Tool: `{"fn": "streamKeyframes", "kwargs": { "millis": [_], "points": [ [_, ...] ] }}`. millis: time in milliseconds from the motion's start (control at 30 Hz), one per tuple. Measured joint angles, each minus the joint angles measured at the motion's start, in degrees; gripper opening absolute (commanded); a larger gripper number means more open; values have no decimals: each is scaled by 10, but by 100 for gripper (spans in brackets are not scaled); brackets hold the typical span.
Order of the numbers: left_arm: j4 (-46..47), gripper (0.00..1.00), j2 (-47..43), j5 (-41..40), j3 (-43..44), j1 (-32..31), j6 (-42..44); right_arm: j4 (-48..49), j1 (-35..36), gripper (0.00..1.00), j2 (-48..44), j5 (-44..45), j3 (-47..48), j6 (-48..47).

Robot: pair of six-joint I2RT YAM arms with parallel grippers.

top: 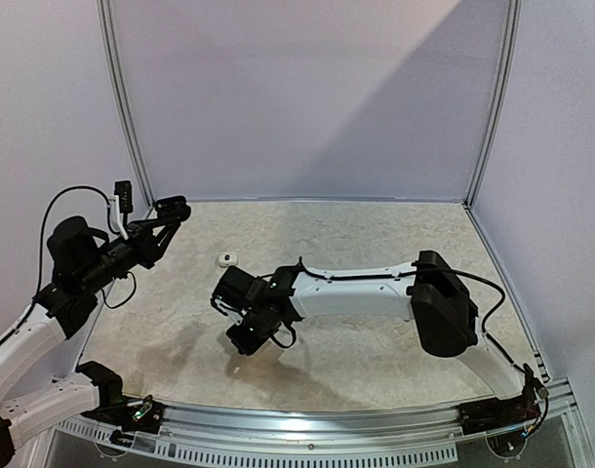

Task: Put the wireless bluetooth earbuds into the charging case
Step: Pick up the left earbud from the center of the board.

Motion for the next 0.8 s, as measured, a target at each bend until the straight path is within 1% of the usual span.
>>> {"fn": "streamKeyframes", "kwargs": {
  "millis": [333, 567, 700, 800],
  "points": [
    [5, 0, 7, 5, 0, 9, 3, -27, 0, 17, -25, -30, -31, -19],
    [9, 0, 16, 12, 0, 12, 3, -28, 1, 11, -25, -40, -36, -28],
    [9, 0, 19, 13, 0, 12, 4, -25, 0, 3, -25, -40, -37, -34],
    [9, 0, 19, 14, 0, 12, 5, -24, 0, 0, -25, -40, -37, -37]
  ]
}}
